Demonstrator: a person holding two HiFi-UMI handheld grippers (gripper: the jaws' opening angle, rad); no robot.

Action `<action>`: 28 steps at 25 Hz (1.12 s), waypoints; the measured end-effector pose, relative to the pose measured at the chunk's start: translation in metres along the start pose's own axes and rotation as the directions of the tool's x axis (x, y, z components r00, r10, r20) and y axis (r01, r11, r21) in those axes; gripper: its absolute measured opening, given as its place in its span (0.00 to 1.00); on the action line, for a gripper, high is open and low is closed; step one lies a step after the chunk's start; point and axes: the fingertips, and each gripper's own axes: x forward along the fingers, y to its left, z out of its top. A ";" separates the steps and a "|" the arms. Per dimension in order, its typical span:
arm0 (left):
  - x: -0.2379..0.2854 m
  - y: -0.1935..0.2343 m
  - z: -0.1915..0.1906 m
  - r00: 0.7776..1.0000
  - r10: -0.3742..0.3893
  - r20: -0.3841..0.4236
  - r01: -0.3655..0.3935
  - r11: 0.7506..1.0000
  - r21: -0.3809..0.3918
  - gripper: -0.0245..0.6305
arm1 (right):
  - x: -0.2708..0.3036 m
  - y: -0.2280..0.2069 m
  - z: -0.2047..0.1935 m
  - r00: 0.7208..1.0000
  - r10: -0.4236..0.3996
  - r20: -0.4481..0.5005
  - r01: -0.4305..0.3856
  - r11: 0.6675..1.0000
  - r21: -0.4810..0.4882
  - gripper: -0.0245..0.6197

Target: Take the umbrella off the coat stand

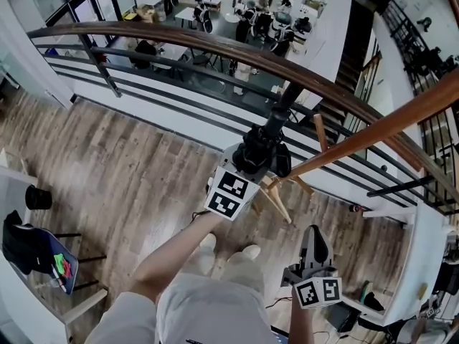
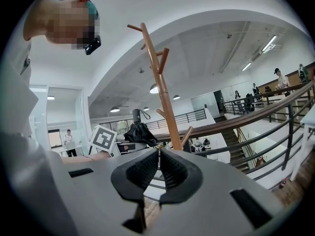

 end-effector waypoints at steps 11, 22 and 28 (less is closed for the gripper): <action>-0.050 -0.014 0.004 1.000 -0.018 -0.001 0.018 1.000 -0.024 0.41 | -0.011 0.024 0.016 0.997 0.070 0.040 -0.067 0.996 -0.055 0.10; -0.111 -0.035 0.005 0.998 -0.065 -0.009 0.065 0.996 -0.054 0.41 | -0.018 0.023 0.022 0.998 0.045 0.052 -0.043 0.998 -0.046 0.10; -0.150 -0.067 0.012 0.993 -0.120 0.021 0.122 0.989 -0.084 0.41 | -0.033 0.036 0.045 0.990 0.054 0.129 -0.046 0.997 -0.066 0.10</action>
